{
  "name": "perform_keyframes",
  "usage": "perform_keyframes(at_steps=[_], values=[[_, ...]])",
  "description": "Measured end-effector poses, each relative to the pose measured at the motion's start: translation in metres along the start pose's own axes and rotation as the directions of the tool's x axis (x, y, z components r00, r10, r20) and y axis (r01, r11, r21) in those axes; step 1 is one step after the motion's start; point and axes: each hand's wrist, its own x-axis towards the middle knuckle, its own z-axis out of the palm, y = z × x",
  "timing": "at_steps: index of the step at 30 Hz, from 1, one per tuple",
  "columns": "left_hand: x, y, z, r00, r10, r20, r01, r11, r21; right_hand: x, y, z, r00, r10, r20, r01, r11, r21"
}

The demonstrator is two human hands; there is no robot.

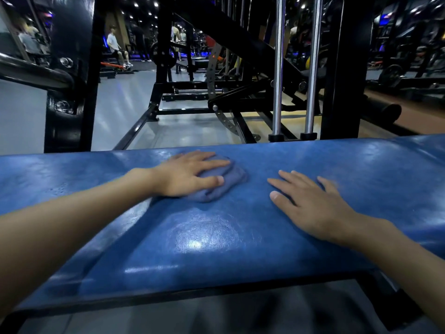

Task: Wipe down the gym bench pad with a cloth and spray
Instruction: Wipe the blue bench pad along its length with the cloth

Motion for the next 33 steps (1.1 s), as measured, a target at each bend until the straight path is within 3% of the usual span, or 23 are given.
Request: perform_keyframes(at_steps=[5, 10, 14, 17, 20, 23, 28, 33], values=[[0.015, -0.064, -0.006, 0.959, -0.282, -0.022, 0.282, 0.959, -0.020, 0.000, 0.002, 0.000, 1.000, -0.005, 0.006, 0.005, 1.000, -0.003], [0.011, -0.050, -0.002, 0.953, -0.298, -0.047, 0.299, 0.954, 0.018, -0.001, 0.000, 0.001, 1.000, 0.000, -0.014, 0.000, 1.000, -0.001], [-0.013, -0.008, -0.001, 0.984, -0.177, 0.003, 0.177, 0.984, 0.036, -0.004, -0.001, 0.000, 0.998, 0.018, -0.058, -0.015, 0.998, 0.057], [-0.041, 0.044, 0.003, 0.998, 0.055, 0.016, -0.057, 0.992, 0.111, -0.007, -0.002, -0.002, 0.995, 0.037, -0.092, -0.031, 0.998, 0.063], [-0.065, 0.081, 0.009, 0.961, 0.272, 0.039, -0.275, 0.951, 0.144, -0.005, -0.002, -0.008, 0.985, 0.087, -0.147, -0.072, 0.992, 0.105], [-0.065, 0.079, 0.010, 0.949, 0.311, 0.044, -0.314, 0.946, 0.075, -0.001, -0.008, -0.007, 0.981, 0.101, -0.165, -0.080, 0.988, 0.131], [-0.037, 0.033, 0.005, 0.978, 0.205, 0.028, -0.205, 0.979, 0.008, -0.001, -0.015, 0.001, 0.993, 0.098, -0.068, -0.098, 0.995, 0.005], [-0.009, -0.058, -0.006, 0.994, -0.106, -0.020, 0.106, 0.994, -0.016, -0.003, -0.013, 0.002, 0.993, 0.084, -0.078, -0.083, 0.996, 0.011]])
